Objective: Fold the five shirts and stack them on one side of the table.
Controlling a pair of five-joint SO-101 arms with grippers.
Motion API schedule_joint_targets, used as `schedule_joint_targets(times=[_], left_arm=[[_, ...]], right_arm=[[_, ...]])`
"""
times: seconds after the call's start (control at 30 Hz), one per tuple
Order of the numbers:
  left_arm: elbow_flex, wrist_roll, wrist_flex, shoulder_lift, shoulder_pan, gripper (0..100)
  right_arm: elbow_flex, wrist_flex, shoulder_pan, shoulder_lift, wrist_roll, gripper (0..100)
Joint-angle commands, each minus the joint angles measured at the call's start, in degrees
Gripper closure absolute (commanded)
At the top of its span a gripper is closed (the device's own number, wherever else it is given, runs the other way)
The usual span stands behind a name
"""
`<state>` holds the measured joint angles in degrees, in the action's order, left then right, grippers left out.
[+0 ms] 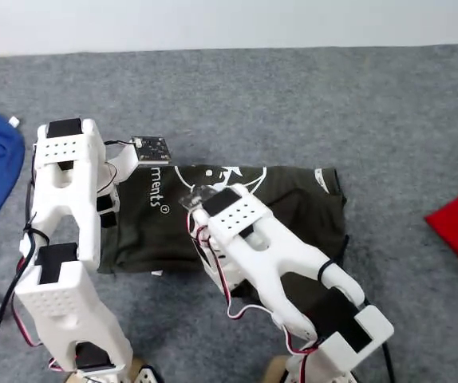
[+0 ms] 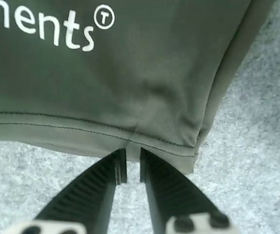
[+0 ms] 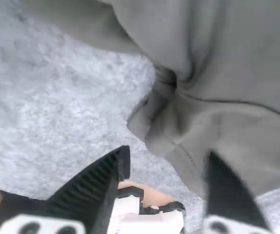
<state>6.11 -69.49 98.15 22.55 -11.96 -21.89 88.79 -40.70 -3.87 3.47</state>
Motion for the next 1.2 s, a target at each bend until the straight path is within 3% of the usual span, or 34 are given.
schedule_joint_targets(times=[0.0, 0.3, 0.53, 0.9, 1.17], left_arm=[[0.2, 0.4, -0.3, -0.5, 0.3, 94], [0.8, 3.4, -0.2, -1.2, 2.0, 94], [7.2, 10.5, 2.3, -1.2, 4.0, 95], [14.6, 24.1, 2.3, -1.2, 10.9, 95], [14.8, 45.3, 2.3, -1.2, 23.4, 96]], right_arm=[[5.8, 2.3, -0.6, 0.7, 1.1, 58.3], [16.1, 13.3, 0.4, 0.7, 1.1, 67.9], [15.8, 13.8, 8.0, 5.8, -2.1, 99.1], [6.4, 13.7, 23.7, 21.1, -3.4, 98.9], [0.7, 13.6, 41.8, 39.3, -3.4, 98.9]])
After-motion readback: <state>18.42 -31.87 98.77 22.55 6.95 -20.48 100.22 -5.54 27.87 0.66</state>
